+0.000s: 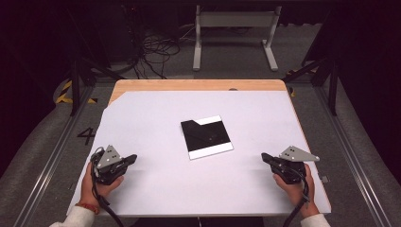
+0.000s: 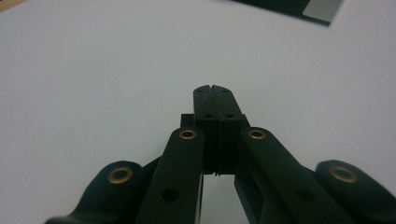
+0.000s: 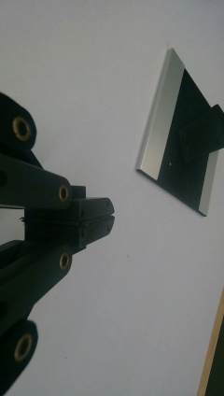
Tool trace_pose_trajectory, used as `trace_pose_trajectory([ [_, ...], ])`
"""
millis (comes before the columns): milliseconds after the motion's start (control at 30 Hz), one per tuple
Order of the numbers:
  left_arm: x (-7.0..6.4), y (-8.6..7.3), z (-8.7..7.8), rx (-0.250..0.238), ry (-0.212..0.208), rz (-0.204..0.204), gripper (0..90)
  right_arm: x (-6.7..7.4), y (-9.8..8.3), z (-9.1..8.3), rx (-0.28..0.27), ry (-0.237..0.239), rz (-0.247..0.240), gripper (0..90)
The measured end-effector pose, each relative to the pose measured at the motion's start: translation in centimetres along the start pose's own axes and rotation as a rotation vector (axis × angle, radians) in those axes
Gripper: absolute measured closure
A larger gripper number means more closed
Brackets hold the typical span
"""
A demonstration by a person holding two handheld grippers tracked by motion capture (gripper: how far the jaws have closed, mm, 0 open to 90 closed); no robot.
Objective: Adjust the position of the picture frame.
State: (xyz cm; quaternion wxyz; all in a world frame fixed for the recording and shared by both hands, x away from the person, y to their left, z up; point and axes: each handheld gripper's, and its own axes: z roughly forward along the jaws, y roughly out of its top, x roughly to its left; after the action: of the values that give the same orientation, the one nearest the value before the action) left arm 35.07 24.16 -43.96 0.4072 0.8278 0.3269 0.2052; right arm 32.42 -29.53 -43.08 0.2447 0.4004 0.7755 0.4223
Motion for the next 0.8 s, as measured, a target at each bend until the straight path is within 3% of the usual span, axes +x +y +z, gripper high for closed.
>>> trace_pose_trajectory([
  [133, 0.3, 1.6, 1.6, -0.019, -0.024, 0.005, 90.0, 0.2, 0.9, 1.2, -0.005, 0.019, -0.008, 90.0],
  [300, -0.1, 3.6, 4.6, 0.017, -0.054, 0.027, 90.0, 0.7, 2.0, 4.3, 0.03, 0.037, -0.018, 90.0],
  [467, 0.1, 5.1, 7.7, 0.064, -0.063, 0.0, 90.0, 1.9, 2.9, 7.5, 0.076, 0.065, -0.049, 90.0],
  [667, 0.0, 6.5, 10.6, 0.082, -0.07, -0.025, 90.0, 2.3, 3.5, 9.5, 0.102, 0.068, -0.017, 90.0],
  [800, -0.7, 7.0, 12.4, 0.117, -0.078, -0.003, 90.0, 2.1, 3.5, 10.2, 0.111, 0.045, -0.003, 90.0],
])
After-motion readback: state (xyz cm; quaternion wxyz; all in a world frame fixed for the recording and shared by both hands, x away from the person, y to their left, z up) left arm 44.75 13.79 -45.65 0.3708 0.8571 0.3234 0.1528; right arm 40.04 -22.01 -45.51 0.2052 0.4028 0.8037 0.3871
